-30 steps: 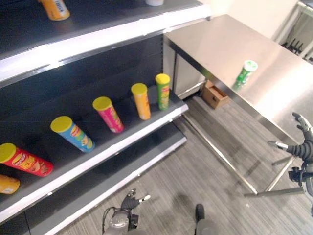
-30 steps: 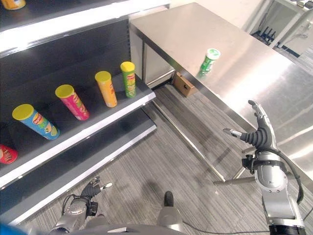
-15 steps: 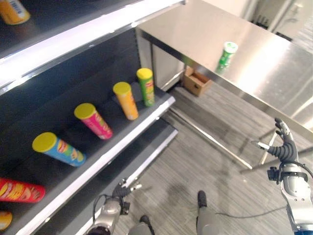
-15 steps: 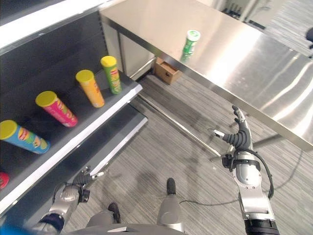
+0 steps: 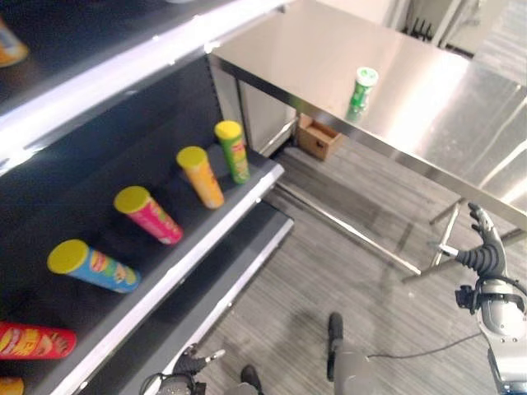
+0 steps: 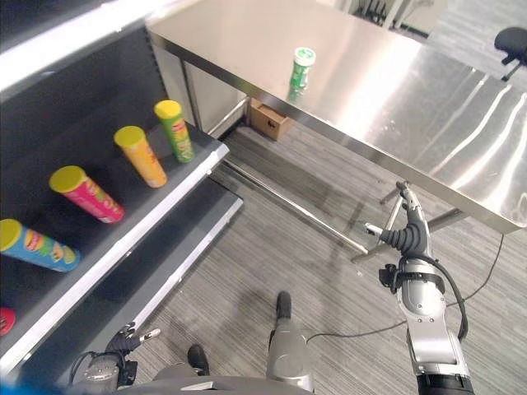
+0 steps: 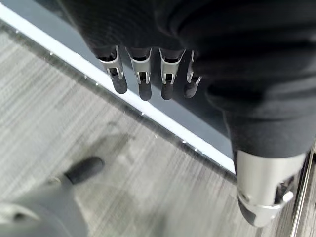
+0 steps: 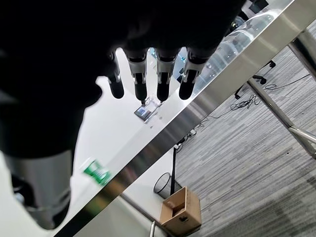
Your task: Put the goods on the table back onto the shelves and tidy them up.
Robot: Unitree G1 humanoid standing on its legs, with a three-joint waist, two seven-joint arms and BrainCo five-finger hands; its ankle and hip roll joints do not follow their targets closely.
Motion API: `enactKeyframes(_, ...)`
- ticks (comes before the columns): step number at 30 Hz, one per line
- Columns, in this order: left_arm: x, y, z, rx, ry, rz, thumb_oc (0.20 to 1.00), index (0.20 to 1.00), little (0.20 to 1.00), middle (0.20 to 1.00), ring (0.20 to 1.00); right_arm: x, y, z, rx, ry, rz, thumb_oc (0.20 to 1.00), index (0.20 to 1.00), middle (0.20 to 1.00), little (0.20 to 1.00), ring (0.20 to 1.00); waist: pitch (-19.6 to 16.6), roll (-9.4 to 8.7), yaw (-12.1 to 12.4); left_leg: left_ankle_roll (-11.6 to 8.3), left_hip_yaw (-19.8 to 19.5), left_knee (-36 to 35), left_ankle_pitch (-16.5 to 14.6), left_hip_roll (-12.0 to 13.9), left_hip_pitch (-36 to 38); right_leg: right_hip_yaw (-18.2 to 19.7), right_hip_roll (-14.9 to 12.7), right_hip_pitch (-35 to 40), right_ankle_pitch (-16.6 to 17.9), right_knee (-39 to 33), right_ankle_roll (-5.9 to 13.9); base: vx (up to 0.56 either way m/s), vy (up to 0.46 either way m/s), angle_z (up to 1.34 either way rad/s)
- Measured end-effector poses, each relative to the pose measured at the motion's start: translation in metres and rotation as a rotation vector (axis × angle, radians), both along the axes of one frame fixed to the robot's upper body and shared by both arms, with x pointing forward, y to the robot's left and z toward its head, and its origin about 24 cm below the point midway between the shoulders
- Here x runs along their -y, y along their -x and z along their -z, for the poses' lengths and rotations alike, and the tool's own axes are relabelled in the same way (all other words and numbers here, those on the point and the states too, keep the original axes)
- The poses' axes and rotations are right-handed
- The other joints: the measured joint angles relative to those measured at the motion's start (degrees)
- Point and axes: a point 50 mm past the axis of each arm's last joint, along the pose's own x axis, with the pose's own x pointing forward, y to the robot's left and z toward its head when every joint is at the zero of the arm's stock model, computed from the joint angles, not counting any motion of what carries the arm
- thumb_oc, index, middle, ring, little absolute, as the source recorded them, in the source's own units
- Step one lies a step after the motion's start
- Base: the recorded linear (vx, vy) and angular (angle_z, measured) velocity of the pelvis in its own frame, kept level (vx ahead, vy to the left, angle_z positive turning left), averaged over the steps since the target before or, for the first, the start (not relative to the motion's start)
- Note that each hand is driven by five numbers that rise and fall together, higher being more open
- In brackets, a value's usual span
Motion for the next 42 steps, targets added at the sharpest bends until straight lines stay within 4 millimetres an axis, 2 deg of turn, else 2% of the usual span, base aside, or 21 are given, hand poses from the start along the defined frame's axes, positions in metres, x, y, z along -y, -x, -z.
enactKeyframes(1, 0.001, -0.004, -0.002, 0.017, 0.003, 0.002, 1.000, 1.000, 1.000, 1.000, 1.000, 0.010, 0.011, 0.000, -0.001, 0.032, 0.060, 1.000, 1.000, 1.000, 1.000, 1.000, 0.29, 0.08, -2.25, -2.70, -3.70, -2.94, 0.47, 1.61, 2.93, 2.66, -0.29, 2.64, -1.82, 0.38, 1.52, 0.36, -0.205, 1.15)
enactKeyframes(2, -0.001, -0.006, -0.003, 0.023, -0.003, 0.003, 1.000, 1.000, 1.000, 1.000, 1.000, 0.016, 0.018, 0.002, -0.018, 0.050, 0.088, 1.000, 1.000, 1.000, 1.000, 1.000, 0.17, -0.48, -2.65, -4.99, -5.12, -4.67, 1.09, 2.04, 5.23, 3.10, 0.26, 4.59, 0.02, 0.56, 2.09, 0.28, -0.168, 1.12)
enactKeyframes(3, 0.007, -0.008, -0.002, 0.034, 0.019, -0.004, 1.000, 1.000, 1.000, 1.000, 1.000, 0.024, 0.018, -0.004, -0.010, 0.074, 0.110, 1.000, 1.000, 1.000, 1.000, 1.000, 0.21, 1.69, -2.79, -5.09, -6.43, -6.14, 1.00, 4.57, 6.66, 2.79, 2.78, 4.21, 4.16, 3.16, 1.91, 0.25, -0.215, 0.45)
enactKeyframes(4, 0.023, -0.013, 0.000, 0.049, 0.059, 0.003, 1.000, 1.000, 1.000, 1.000, 1.000, 0.034, 0.019, -0.015, 0.022, 0.101, 0.144, 1.000, 1.000, 1.000, 1.000, 1.000, 0.81, 4.22, -2.76, -5.47, -8.05, -5.45, 1.16, 6.82, 6.36, 2.22, 5.28, 3.80, 2.54, 4.97, -0.01, 0.16, -0.207, 0.09)
enactKeyframes(6, 0.040, -0.021, -0.001, 0.079, 0.097, 0.030, 1.000, 1.000, 1.000, 1.000, 1.000, 0.041, 0.015, -0.034, 0.079, 0.145, 0.161, 1.000, 1.000, 1.000, 1.000, 1.000, 0.70, 5.22, -2.80, -5.34, -9.02, -2.84, 2.46, 5.03, 4.53, 1.93, 6.17, 4.03, 1.81, 4.93, -1.13, 0.21, -0.270, 0.02)
enactKeyframes(7, 0.046, -0.024, -0.001, 0.087, 0.110, 0.033, 1.000, 1.000, 1.000, 1.000, 1.000, 0.047, 0.016, -0.043, 0.089, 0.180, 0.168, 1.000, 1.000, 1.000, 1.000, 1.000, 0.43, 5.72, -3.71, -4.92, -8.07, -1.62, 3.56, 5.90, 3.97, 0.88, 6.74, 4.77, 0.74, 5.31, -1.57, 0.19, -0.249, 0.35)
enactKeyframes(8, 0.048, -0.027, -0.002, 0.094, 0.112, 0.039, 1.000, 1.000, 1.000, 1.000, 1.000, 0.057, 0.019, -0.055, 0.099, 0.233, 0.191, 1.000, 1.000, 1.000, 1.000, 1.000, -0.01, 6.34, -4.57, -7.82, -9.45, -0.37, 6.72, 7.67, 3.96, -1.16, 7.90, 6.83, -0.86, 5.36, -2.48, 0.18, -0.271, 0.39)
enactKeyframes(12, 0.046, -0.031, -0.003, 0.102, 0.104, 0.044, 1.000, 1.000, 1.000, 1.000, 1.000, 0.062, 0.020, -0.071, 0.144, 0.277, 0.196, 1.000, 1.000, 1.000, 1.000, 1.000, -0.31, 5.71, -4.72, -8.60, -9.78, 1.83, 9.29, 10.00, 3.31, -2.86, 9.95, 8.57, -1.85, 5.29, -5.01, 0.16, -0.219, 0.18)
enactKeyframes(17, 0.041, -0.031, -0.004, 0.102, 0.101, 0.043, 1.000, 1.000, 1.000, 1.000, 1.000, 0.057, 0.017, -0.077, 0.165, 0.262, 0.148, 1.000, 1.000, 1.000, 1.000, 1.000, -1.43, 5.33, -3.42, -12.25, -13.66, 8.04, 12.49, 11.73, 1.11, -4.39, 11.49, 11.61, -4.91, 5.17, -5.83, 0.11, -0.213, 0.15)
enactKeyframes(19, 0.030, -0.031, -0.007, 0.108, 0.073, 0.040, 1.000, 1.000, 1.000, 1.000, 1.000, 0.055, 0.019, -0.077, 0.170, 0.259, 0.137, 1.000, 1.000, 1.000, 1.000, 1.000, -2.17, 2.42, -2.57, -11.50, -17.27, 18.86, 16.94, 11.55, -5.70, -5.10, 11.16, 12.83, -5.37, 4.87, -8.06, 0.04, -0.207, 0.27)
enactKeyframes(21, 0.024, -0.018, -0.003, 0.075, 0.072, 0.025, 1.000, 1.000, 1.000, 1.000, 1.000, 0.052, 0.020, -0.079, 0.192, 0.260, 0.117, 1.000, 1.000, 1.000, 1.000, 1.000, -2.77, 0.39, -2.68, -11.43, -16.00, 23.96, 25.47, 12.26, -9.18, -6.42, 12.32, 14.71, -8.02, 5.71, -10.34, 0.09, -0.115, 0.49)
enactKeyframes(22, 0.024, -0.020, -0.004, 0.083, 0.070, 0.030, 1.000, 1.000, 1.000, 1.000, 1.000, 0.054, 0.022, -0.079, 0.188, 0.254, 0.127, 1.000, 1.000, 1.000, 1.000, 1.000, -2.45, -1.43, -2.69, -11.03, -12.94, 28.81, 25.82, 13.72, -12.53, -7.80, 11.64, 16.35, -7.73, 4.05, -11.24, 0.15, 0.071, 0.65)
enactKeyframes(23, 0.027, -0.021, -0.005, 0.088, 0.082, 0.057, 1.000, 1.000, 1.000, 1.000, 1.000, 0.056, 0.023, -0.079, 0.186, 0.255, 0.135, 1.000, 1.000, 1.000, 1.000, 1.000, -2.42, -2.63, -2.38, -11.14, -5.70, 26.31, 17.01, 13.37, -14.48, -9.26, 11.49, 18.18, -7.23, 1.97, -11.71, 0.14, 0.125, 0.58)
enactKeyframes(24, 0.030, -0.017, -0.003, 0.079, 0.086, 0.069, 1.000, 1.000, 1.000, 1.000, 1.000, 0.057, 0.024, -0.078, 0.180, 0.257, 0.138, 1.000, 1.000, 1.000, 1.000, 1.000, -2.37, -2.97, -1.76, -11.13, -2.69, 19.87, 14.56, 12.45, -15.19, -9.93, 11.93, 18.89, -7.78, 1.07, -11.88, 0.13, 0.157, 0.44)
enactKeyframes(26, 0.035, -0.022, -0.004, 0.080, 0.087, 0.116, 1.000, 1.000, 1.000, 1.000, 1.000, 0.061, 0.020, -0.072, 0.156, 0.241, 0.154, 1.000, 1.000, 1.000, 1.000, 1.000, -2.78, -1.99, 0.68, -11.03, -4.84, -1.02, 13.51, 8.15, -14.31, -9.76, 13.41, 19.19, -7.71, 0.64, -11.03, 0.14, 0.189, -0.15)
enactKeyframes(27, 0.032, -0.017, -0.003, 0.063, 0.084, 0.114, 1.000, 1.000, 1.000, 1.000, 1.000, 0.059, 0.017, -0.074, 0.156, 0.244, 0.138, 1.000, 1.000, 1.000, 1.000, 1.000, -3.05, -1.25, 0.93, -10.52, -6.69, -4.61, 13.86, 6.61, -14.18, -9.34, 13.91, 19.41, -8.07, 0.62, -10.48, 0.17, 0.190, -0.49)
enactKeyframes(30, 0.026, -0.013, -0.001, 0.041, 0.073, 0.100, 1.000, 1.000, 1.000, 1.000, 1.000, 0.056, 0.015, -0.076, 0.167, 0.239, 0.124, 1.000, 1.000, 1.000, 1.000, 1.000, -3.63, -0.39, 0.06, -9.23, -6.94, -1.99, 14.85, 2.97, -11.77, -7.07, 13.43, 20.37, -8.46, 0.59, -10.25, 0.10, 0.123, -0.55)
enactKeyframes(31, 0.024, -0.007, 0.001, 0.028, 0.072, 0.087, 1.000, 1.000, 1.000, 1.000, 1.000, 0.056, 0.014, -0.076, 0.159, 0.228, 0.108, 1.000, 1.000, 1.000, 1.000, 1.000, -4.85, 1.61, -1.11, -7.43, -5.54, -4.68, 15.41, 2.88, -7.96, -5.20, 14.03, 20.42, -8.85, 0.59, -9.07, 0.05, 0.085, -0.48)
enactKeyframes(32, 0.021, -0.009, -0.001, 0.035, 0.063, 0.083, 1.000, 1.000, 1.000, 1.000, 1.000, 0.055, 0.014, -0.072, 0.147, 0.213, 0.102, 1.000, 1.000, 1.000, 1.000, 1.000, -5.17, 2.03, -2.21, -5.43, -5.71, -6.29, 13.86, 2.58, -6.77, -4.97, 14.02, 20.71, -9.13, 0.62, -8.25, 0.04, 0.058, -0.29)
enactKeyframes(36, -0.003, -0.014, -0.009, 0.065, 0.004, 0.050, 1.000, 1.000, 1.000, 1.000, 1.000, 0.043, 0.009, -0.056, 0.069, 0.193, 0.018, 1.000, 1.000, 1.000, 1.000, 1.000, -5.52, -1.55, -2.16, -3.42, -5.49, -6.21, 12.95, -1.26, -6.04, -4.40, 10.06, 21.17, -9.37, 0.60, -5.79, 0.03, 0.035, 0.02)
enactKeyframes(42, -0.005, -0.001, -0.005, 0.035, 0.003, 0.027, 1.000, 1.000, 1.000, 1.000, 1.000, 0.040, 0.005, -0.060, 0.063, 0.184, -0.031, 1.000, 1.000, 1.000, 1.000, 1.000, -5.55, -2.01, 0.59, -2.96, -5.84, -6.53, 12.41, -2.40, -6.00, -4.76, 8.97, 21.46, -9.32, 0.56, -4.80, 0.01, 0.001, 0.06)
